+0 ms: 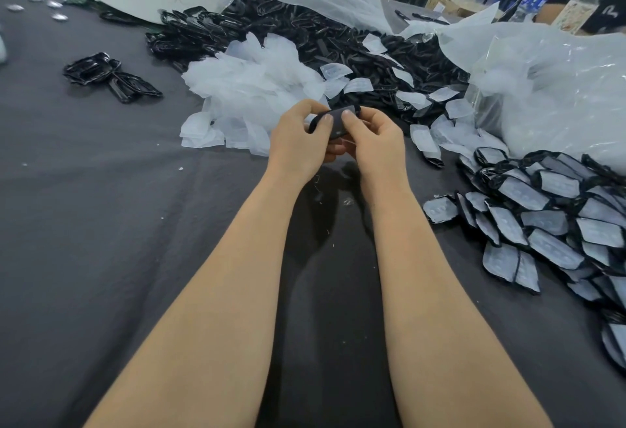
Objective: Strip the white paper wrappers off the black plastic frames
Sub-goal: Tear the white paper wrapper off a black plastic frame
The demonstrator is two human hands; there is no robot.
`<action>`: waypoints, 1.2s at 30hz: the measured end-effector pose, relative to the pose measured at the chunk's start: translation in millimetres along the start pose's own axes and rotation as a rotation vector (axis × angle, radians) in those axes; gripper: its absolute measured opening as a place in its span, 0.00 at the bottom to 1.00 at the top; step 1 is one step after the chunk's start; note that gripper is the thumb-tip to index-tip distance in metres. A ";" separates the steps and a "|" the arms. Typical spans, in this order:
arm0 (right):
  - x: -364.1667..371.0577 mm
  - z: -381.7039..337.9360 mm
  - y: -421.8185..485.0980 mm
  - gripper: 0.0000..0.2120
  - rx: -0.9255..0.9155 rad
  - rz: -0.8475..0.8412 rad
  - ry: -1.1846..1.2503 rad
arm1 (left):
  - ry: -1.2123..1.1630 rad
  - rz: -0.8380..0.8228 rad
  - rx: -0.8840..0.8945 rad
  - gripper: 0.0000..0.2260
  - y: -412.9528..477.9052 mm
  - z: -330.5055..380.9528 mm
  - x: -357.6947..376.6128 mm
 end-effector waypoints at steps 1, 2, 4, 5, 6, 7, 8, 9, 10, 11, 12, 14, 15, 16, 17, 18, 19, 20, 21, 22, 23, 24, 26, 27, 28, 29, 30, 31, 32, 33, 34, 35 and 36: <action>0.1 0.4 -0.6 0.08 0.011 0.004 0.027 | -0.007 -0.006 -0.003 0.10 0.2 0.0 0.6; 0.1 0.8 -0.7 0.05 0.024 0.009 0.055 | -0.007 -0.012 -0.006 0.10 0.2 0.2 1.2; -0.3 1.7 -0.7 0.04 0.051 0.027 0.104 | 0.004 -0.026 -0.001 0.10 0.0 0.8 2.6; -1.1 2.6 0.1 0.07 0.061 0.042 0.120 | 0.008 -0.032 0.002 0.10 -0.4 1.1 3.4; -1.7 2.9 0.4 0.09 0.063 0.061 0.128 | 0.011 -0.037 0.004 0.10 -0.8 1.4 3.9; -2.0 2.8 0.2 0.09 0.063 0.075 0.133 | 0.013 -0.041 0.005 0.10 -1.2 1.6 4.4; -2.1 2.4 -0.1 0.10 0.058 0.085 0.132 | 0.017 -0.043 0.004 0.10 -1.5 1.7 4.7; -2.1 2.8 0.0 0.11 0.054 0.095 0.135 | 0.020 -0.044 0.002 0.10 -1.7 1.7 4.8; -2.2 2.7 -0.3 0.12 0.049 0.104 0.130 | 0.022 -0.045 -0.001 0.10 -1.7 1.6 4.9; -2.6 2.9 -0.4 0.12 0.043 0.111 0.123 | 0.022 -0.047 -0.005 0.10 -1.7 1.5 5.0; -2.6 2.6 -0.6 0.13 0.037 0.112 0.110 | 0.021 -0.047 -0.008 0.10 -1.6 1.4 5.1; -2.3 2.1 -0.4 0.12 0.021 0.110 0.071 | 0.021 -0.044 -0.011 0.10 -1.5 0.9 5.2; -2.3 2.0 -0.2 0.11 0.014 0.108 0.050 | 0.022 -0.040 -0.011 0.10 -1.4 0.7 5.1; -1.9 1.4 -0.4 0.09 0.010 0.101 0.031 | 0.022 -0.037 -0.010 0.10 -1.1 0.4 4.9; -1.3 1.4 -0.4 0.06 0.009 0.086 0.026 | 0.022 -0.033 -0.009 0.09 -0.9 0.3 4.4; -0.1 1.1 -0.9 0.03 0.013 0.062 0.031 | 0.026 -0.031 -0.006 0.09 -0.5 0.1 3.9; 0.9 1.6 -1.2 0.02 0.020 0.040 0.035 | 0.036 -0.028 -0.001 0.09 0.0 -0.1 3.6; 1.2 2.1 -1.4 0.03 0.027 0.028 0.033 | 0.052 -0.026 0.003 0.09 0.2 0.1 3.5; 1.2 2.3 -1.9 0.04 0.031 0.023 0.032 | 0.064 -0.025 0.005 0.09 0.3 0.1 3.3; 1.0 1.7 -2.5 0.03 0.024 0.027 0.028 | 0.067 -0.026 0.005 0.09 0.2 0.1 3.5; 0.8 1.0 -3.1 0.01 0.013 0.034 0.023 | 0.060 -0.030 0.003 0.09 0.0 0.3 3.8; 0.2 0.6 -3.3 0.03 0.001 0.052 0.014 | 0.048 -0.035 0.001 0.09 -0.3 0.3 4.1; -2.2 1.2 -2.3 0.08 -0.014 0.100 -0.011 | 0.035 -0.046 -0.003 0.09 -1.0 0.6 4.8; -3.5 1.4 -1.8 0.09 -0.018 0.122 -0.025 | 0.033 -0.049 -0.007 0.08 -1.0 0.6 5.0; -4.3 2.1 -1.3 0.10 -0.019 0.134 -0.039 | 0.033 -0.053 -0.012 0.08 -1.2 0.3 5.2; -4.9 3.3 -0.4 0.11 -0.014 0.142 -0.052 | 0.033 -0.056 -0.017 0.08 -1.4 0.2 5.4; -5.2 3.4 -0.2 0.11 -0.005 0.146 -0.067 | 0.036 -0.060 -0.021 0.07 -1.6 0.0 5.8; -5.6 3.7 0.1 0.11 0.001 0.152 -0.074 | 0.039 -0.063 -0.023 0.07 -1.6 -0.3 6.3; -5.6 3.6 0.3 0.11 0.006 0.151 -0.071 | 0.042 -0.064 -0.025 0.06 -1.5 -0.5 6.4; -5.2 3.7 0.7 0.10 0.011 0.141 -0.065 | 0.044 -0.062 -0.027 0.06 -1.2 -0.9 6.0; -4.0 3.5 0.7 0.09 0.020 0.114 -0.063 | 0.044 -0.054 -0.031 0.07 -0.8 -1.5 5.0; -2.5 3.8 1.3 0.08 0.024 0.076 -0.071 | 0.045 -0.039 -0.034 0.07 -0.2 -2.0 3.6; -0.7 3.8 1.2 0.07 0.020 0.036 -0.089 | 0.051 -0.018 -0.035 0.08 0.8 -2.5 1.6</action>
Point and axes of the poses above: each hand's wrist, its own y-axis towards the middle knuckle, its own x-axis out of the palm, z = x × y, the point moved 5 cm from there along y, towards the middle knuckle, and after that the axes turned 2 degrees about -x, right-handed, at the moved point
